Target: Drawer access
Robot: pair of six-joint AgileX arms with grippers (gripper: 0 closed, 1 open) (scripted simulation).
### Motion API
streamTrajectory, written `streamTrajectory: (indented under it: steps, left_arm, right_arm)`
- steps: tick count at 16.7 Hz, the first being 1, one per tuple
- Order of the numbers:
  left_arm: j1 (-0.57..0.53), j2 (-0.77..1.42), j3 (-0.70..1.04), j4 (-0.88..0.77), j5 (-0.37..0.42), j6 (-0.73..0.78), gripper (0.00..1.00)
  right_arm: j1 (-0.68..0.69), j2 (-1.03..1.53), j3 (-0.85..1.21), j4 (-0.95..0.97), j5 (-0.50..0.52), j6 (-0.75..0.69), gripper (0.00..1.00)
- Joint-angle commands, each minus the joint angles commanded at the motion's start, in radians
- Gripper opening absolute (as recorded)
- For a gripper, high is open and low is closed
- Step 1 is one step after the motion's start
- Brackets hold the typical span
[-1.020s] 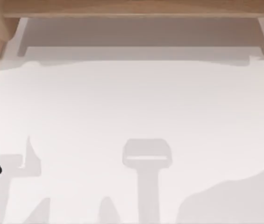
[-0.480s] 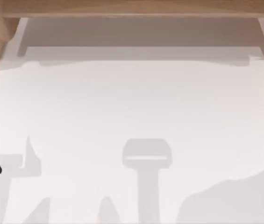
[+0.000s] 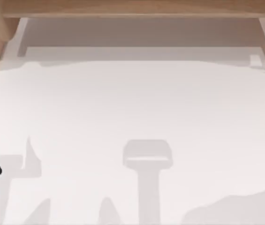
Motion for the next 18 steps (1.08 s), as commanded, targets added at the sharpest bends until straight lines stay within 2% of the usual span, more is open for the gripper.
streamTrajectory:
  steps: [3, 9, 18]
  left_arm:
    - [0.000, 0.000, 0.000, 0.000, 0.000, 0.000, 1.00]
    - [0.000, 0.000, 0.000, 0.000, 0.000, 0.000, 1.00]
    - [0.000, 0.000, 0.000, 0.000, 0.000, 0.000, 1.00]
  right_arm:
    - [-0.018, -0.036, -0.079, 0.047, -0.024, 0.001, 0.00]
    - [-0.023, -0.040, -0.097, 0.058, -0.031, 0.002, 0.00]
    - [-0.105, -0.135, -0.325, 0.193, -0.114, 0.003, 0.00]
